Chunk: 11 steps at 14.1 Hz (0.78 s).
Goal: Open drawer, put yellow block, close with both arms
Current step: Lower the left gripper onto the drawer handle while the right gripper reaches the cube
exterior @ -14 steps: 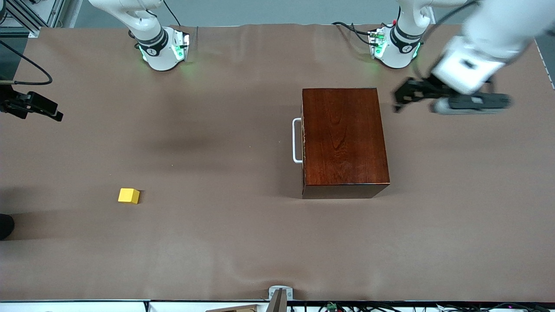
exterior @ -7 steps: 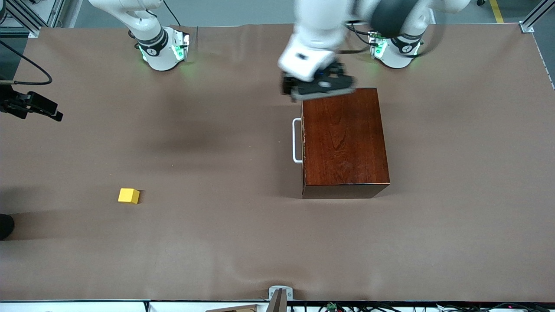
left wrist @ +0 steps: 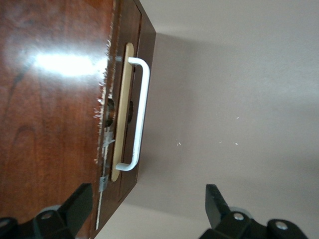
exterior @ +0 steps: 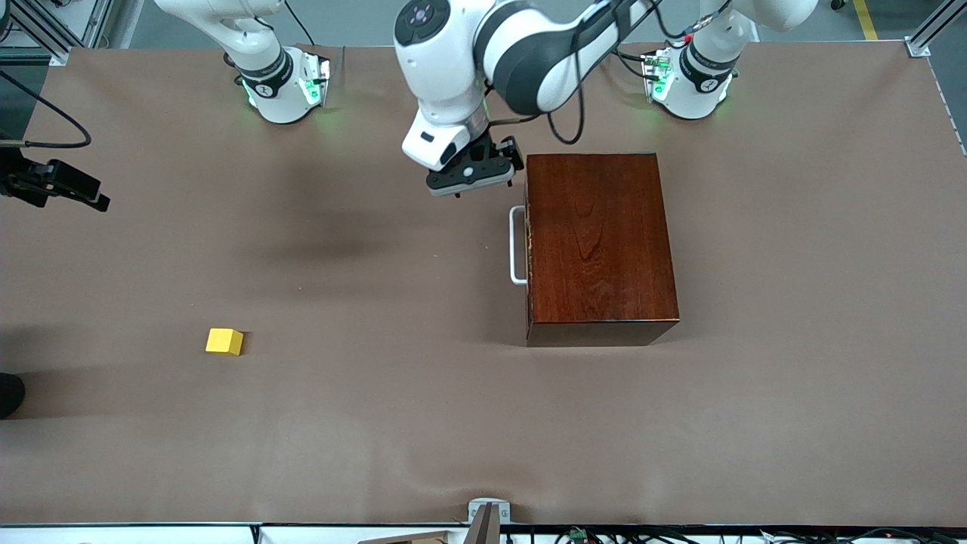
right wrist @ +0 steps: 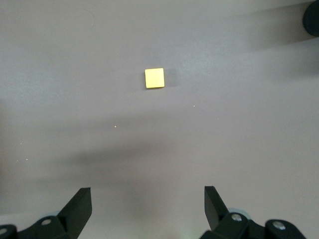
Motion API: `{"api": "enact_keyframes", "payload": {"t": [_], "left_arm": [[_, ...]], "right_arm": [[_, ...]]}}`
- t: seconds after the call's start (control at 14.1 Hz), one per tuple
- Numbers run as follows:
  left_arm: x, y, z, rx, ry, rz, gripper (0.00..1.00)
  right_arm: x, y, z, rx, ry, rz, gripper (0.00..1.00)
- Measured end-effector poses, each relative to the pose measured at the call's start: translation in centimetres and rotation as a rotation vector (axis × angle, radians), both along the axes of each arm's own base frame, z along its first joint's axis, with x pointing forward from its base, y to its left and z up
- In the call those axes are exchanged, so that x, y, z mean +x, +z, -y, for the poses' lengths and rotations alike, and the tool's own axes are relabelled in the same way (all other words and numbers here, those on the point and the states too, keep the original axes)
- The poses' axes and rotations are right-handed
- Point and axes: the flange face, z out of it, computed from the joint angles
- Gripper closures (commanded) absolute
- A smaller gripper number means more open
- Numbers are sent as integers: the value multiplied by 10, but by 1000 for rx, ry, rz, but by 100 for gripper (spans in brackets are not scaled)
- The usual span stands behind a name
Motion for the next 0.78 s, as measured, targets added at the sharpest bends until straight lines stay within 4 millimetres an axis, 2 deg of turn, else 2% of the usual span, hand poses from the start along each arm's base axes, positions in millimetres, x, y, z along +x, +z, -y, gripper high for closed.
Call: {"api": "enact_keyframes", "payload": {"t": [0.21, 0.35, 0.78], "left_arm": [[1, -34, 8, 22, -50, -30, 0], [4, -50, 11, 25, -81, -42, 0], [20, -72, 11, 31, -168, -8, 0]], "right_arm": [[0, 0, 0, 0, 0, 0, 0], [0, 0, 0, 0, 0, 0, 0], [1, -2, 0, 0, -1, -3, 0]]}}
